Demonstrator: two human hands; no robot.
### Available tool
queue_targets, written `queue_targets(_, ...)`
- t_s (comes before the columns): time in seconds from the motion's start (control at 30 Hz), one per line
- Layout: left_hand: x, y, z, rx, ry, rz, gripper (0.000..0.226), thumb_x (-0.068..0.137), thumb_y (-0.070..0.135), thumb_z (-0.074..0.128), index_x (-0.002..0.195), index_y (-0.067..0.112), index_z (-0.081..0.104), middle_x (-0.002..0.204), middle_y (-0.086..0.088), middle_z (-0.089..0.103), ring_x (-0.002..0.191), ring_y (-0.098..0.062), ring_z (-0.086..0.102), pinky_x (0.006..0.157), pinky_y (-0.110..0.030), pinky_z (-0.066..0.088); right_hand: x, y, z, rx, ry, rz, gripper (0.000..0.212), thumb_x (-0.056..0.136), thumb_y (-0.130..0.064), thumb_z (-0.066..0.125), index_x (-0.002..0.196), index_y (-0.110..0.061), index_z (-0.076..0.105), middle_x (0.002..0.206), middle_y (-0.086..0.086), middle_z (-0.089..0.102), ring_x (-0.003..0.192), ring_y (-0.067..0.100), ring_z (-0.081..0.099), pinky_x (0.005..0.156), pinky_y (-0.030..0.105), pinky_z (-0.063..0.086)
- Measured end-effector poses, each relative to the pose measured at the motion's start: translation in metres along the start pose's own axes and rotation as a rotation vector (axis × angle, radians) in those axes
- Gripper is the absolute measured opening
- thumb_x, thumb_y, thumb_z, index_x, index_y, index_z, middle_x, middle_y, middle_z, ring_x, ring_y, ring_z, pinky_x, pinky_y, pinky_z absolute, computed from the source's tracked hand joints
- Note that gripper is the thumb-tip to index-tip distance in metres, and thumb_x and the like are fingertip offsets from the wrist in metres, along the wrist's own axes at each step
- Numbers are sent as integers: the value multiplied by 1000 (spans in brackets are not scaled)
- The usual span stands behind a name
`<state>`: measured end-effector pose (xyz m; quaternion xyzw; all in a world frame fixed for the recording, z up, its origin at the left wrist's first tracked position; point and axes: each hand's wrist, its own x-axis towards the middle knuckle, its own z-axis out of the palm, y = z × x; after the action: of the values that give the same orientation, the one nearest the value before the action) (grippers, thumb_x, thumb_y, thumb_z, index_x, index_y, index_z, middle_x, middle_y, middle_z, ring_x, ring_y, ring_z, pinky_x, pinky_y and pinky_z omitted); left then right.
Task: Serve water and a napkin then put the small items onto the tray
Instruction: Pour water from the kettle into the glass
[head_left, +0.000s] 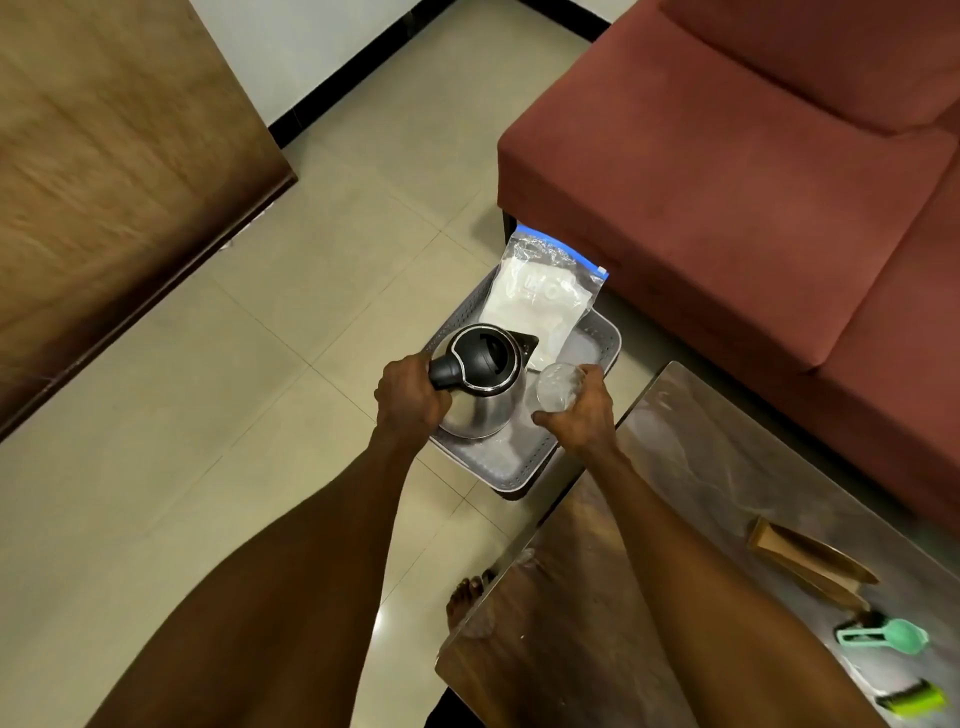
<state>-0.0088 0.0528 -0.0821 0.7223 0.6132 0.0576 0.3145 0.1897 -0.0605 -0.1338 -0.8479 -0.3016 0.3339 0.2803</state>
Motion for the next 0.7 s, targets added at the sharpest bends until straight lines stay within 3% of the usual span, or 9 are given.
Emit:
queue_targets(0.13,-21,13,-15,10,24,42,13,67,6,62,75,11,53,75,-13,63,73,-38,57,61,-32,36,-27,-10,-38,26,19,-24,93,53,-24,92,130,-16,40,128,8,53,113,27,54,86,36,51)
queue_targets(0.3,-53,51,-56,12,30,193,13,54,21,47,65,15,44,64,-10,56,65,-36,50,58,-31,34,-73,-25,-94,119,103,-9,90,41,-42,84,119,-22,45,119,5,49,108,26,53,85,39,53)
queue_targets(0.43,-82,99,-94,37,14,311,12,52,23,47,62,16,45,61,-5,52,64,-36,52,57,-31,35,-119,-33,-146,230,176,-8,80,41,-35,89,106,-25,44,112,5,54,100,22,58,78,34,53)
queue_targets(0.53,-102,143,-119,65,26,412,10,54,26,46,57,20,39,60,-9,54,60,-36,48,56,-30,33,-149,-40,-189,296,189,-13,72,51,-16,92,107,-17,46,104,4,61,88,17,61,61,16,48)
queue_targets(0.7,-150,232,-158,146,78,630,12,54,27,45,57,15,47,62,-18,59,65,-44,53,55,-32,33,-197,-43,-273,322,229,-78,73,51,-16,92,113,-19,52,107,2,66,94,19,65,73,23,51)
